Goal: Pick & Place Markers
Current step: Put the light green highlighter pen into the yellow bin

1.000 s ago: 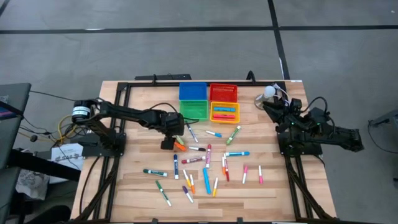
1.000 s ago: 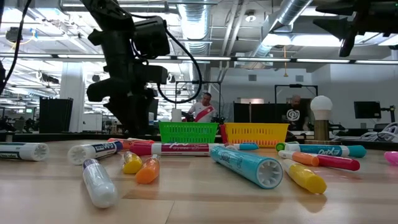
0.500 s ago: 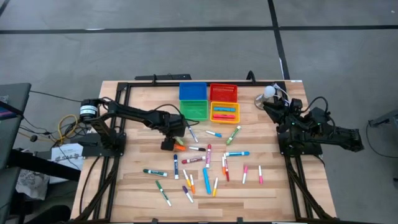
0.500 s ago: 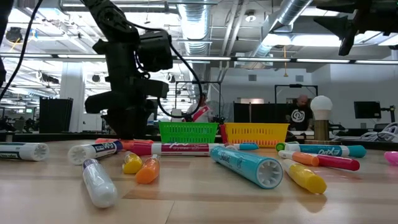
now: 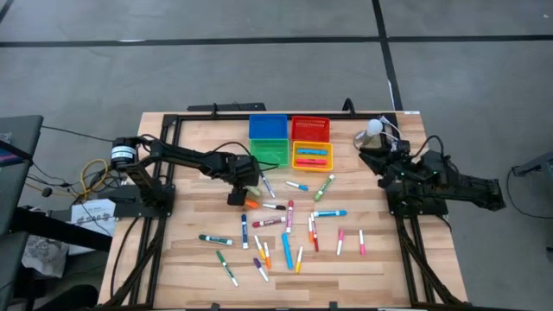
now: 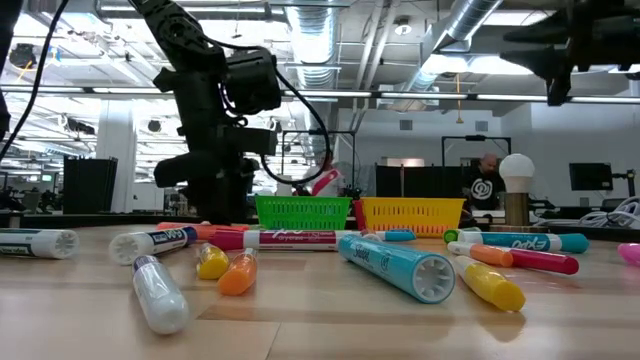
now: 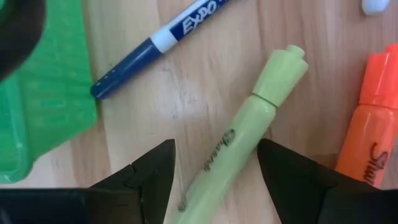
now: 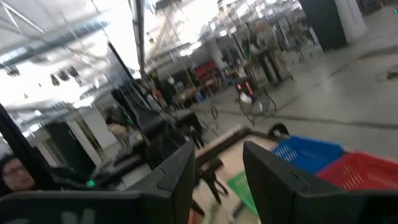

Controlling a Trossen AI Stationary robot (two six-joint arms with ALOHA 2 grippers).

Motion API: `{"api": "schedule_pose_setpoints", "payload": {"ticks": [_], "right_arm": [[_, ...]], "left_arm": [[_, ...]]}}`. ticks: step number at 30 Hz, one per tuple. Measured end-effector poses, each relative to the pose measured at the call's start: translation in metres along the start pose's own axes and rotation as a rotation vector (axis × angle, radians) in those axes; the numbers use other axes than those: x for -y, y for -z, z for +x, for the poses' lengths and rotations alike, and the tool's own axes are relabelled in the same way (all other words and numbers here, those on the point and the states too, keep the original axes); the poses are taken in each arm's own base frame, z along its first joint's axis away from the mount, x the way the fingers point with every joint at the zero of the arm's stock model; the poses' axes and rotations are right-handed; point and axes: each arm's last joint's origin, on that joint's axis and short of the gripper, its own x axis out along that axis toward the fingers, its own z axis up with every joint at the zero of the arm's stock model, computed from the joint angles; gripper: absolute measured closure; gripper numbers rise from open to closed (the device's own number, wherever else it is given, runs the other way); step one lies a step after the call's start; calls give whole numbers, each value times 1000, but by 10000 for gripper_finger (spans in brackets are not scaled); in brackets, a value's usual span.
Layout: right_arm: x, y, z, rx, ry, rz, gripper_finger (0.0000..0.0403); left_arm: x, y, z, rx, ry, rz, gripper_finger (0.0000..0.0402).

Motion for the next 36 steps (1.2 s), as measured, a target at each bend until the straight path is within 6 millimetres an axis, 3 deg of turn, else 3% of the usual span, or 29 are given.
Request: {"api": "schedule_pose_setpoints", "payload": {"ticks": [15,20,36], "right_arm": [[9,19,-2,-193,83,-67,276],[11,23,-3,-246,88,-173,276],[12,25,-4,-269,95,-184,276]], "left_arm": [[-1,-2,0,27,0,-2,174],[-1,-3,0,33,1,-6,174],[-1,-4,-1,47,-4,-30,174]]}}
